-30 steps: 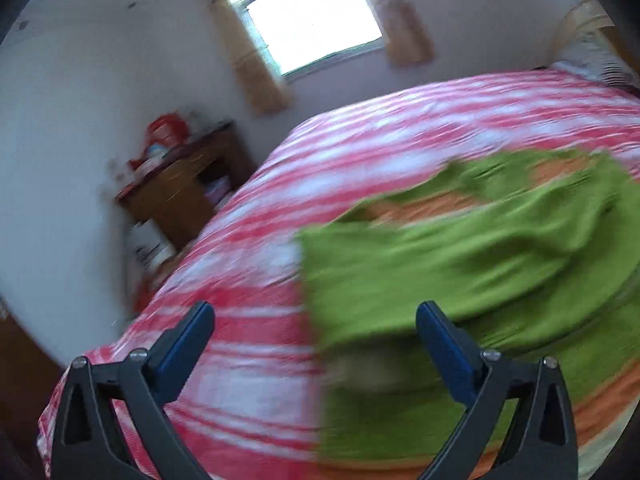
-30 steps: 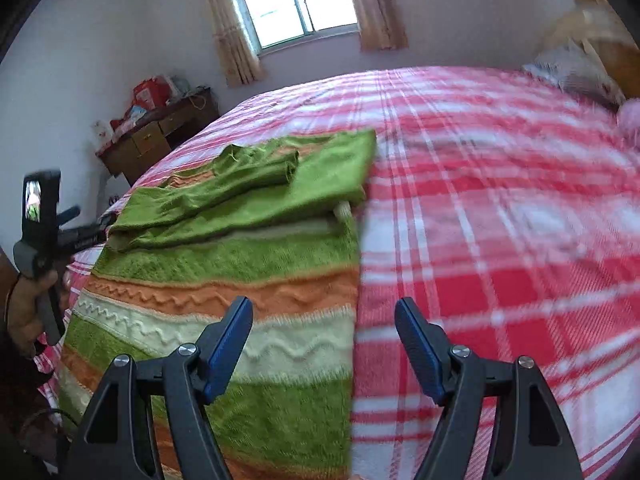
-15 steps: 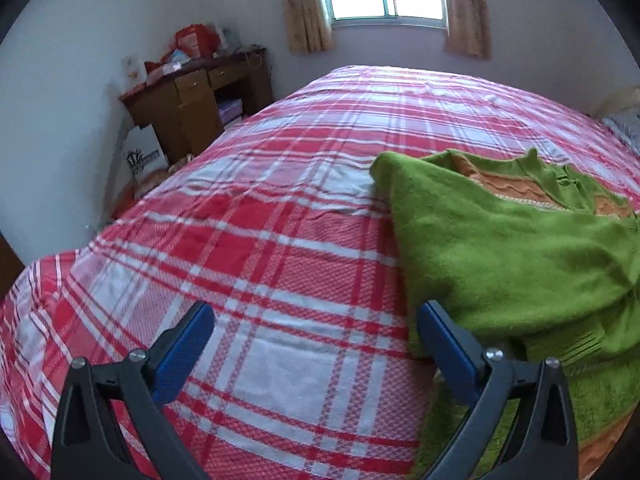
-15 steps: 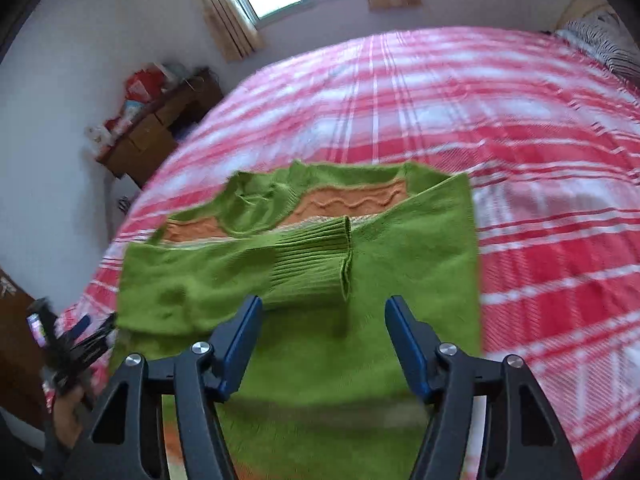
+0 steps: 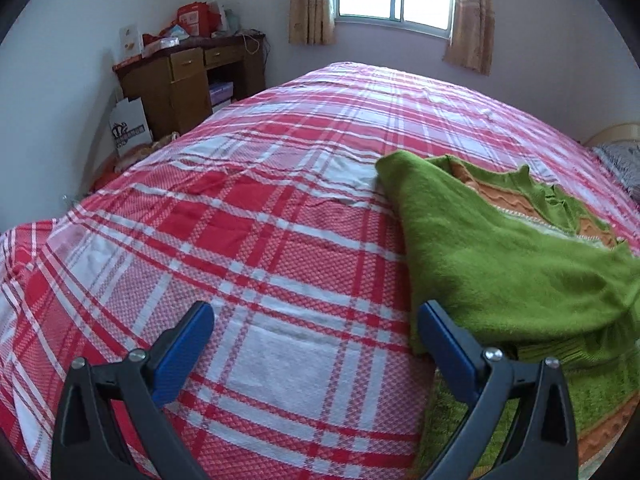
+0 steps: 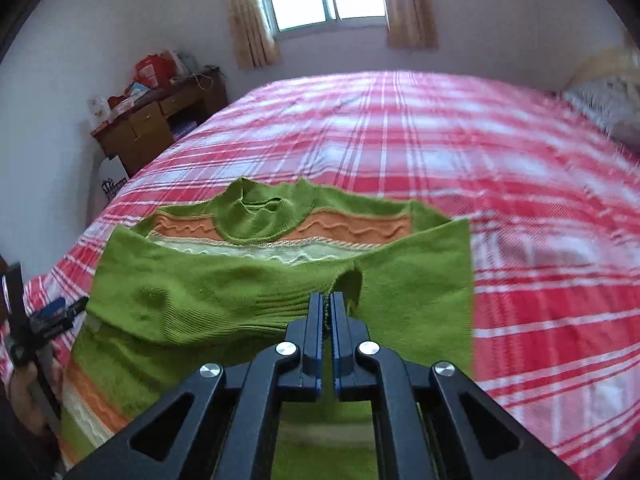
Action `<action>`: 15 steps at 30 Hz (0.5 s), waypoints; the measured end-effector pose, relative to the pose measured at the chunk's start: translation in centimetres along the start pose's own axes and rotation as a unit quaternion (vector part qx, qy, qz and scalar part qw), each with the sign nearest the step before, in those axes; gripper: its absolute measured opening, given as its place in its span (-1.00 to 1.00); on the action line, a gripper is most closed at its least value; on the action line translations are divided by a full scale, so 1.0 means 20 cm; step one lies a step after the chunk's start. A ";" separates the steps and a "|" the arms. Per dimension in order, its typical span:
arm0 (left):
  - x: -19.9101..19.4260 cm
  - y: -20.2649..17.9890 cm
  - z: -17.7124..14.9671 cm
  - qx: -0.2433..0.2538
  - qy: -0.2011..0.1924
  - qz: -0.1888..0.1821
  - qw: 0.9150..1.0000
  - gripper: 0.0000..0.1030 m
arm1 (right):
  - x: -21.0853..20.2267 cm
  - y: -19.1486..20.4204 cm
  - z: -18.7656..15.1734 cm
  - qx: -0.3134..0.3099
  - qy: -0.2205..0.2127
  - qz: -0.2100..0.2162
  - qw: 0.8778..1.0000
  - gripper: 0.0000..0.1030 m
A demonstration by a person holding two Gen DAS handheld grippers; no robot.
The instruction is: Fold small clothes
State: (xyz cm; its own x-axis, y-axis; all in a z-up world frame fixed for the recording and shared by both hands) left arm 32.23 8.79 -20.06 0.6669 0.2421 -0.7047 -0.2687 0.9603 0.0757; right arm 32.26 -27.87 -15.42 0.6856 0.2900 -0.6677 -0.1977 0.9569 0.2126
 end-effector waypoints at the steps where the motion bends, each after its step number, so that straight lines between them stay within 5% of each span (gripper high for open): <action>1: 0.00 0.00 0.00 -0.002 0.001 0.000 1.000 1.00 | 0.00 -0.01 -0.01 0.000 0.002 -0.003 1.000 -0.97; 7: 0.00 -0.01 -0.02 0.015 0.014 0.003 1.000 1.00 | 0.09 -0.14 -0.15 0.016 0.046 -0.049 0.998 -0.97; 9: -0.02 0.02 -0.02 0.004 0.015 -0.001 1.000 1.00 | 0.07 -0.17 -0.18 0.039 0.057 -0.036 0.997 -0.96; 15: -0.17 0.12 0.10 -0.037 -0.040 0.011 0.998 1.00 | -0.07 -0.12 -0.13 0.004 0.027 -0.076 0.997 -0.94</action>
State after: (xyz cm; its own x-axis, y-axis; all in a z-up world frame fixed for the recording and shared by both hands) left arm 30.58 10.54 -16.06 0.7132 0.2755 -0.6446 -0.3322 0.9425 0.0353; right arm 30.10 -30.60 -16.86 0.6687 0.1430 -0.7296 -0.0899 0.9897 0.1115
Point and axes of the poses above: each gripper's, at about its wrist camera, not at the fingertips, and x roughly the way its jaws point, y to its left, z to its top, the point moved 3 cm from there along x, roughly the way its jaws point, and after that the axes turned 9 degrees about z, right-handed, at the moved point
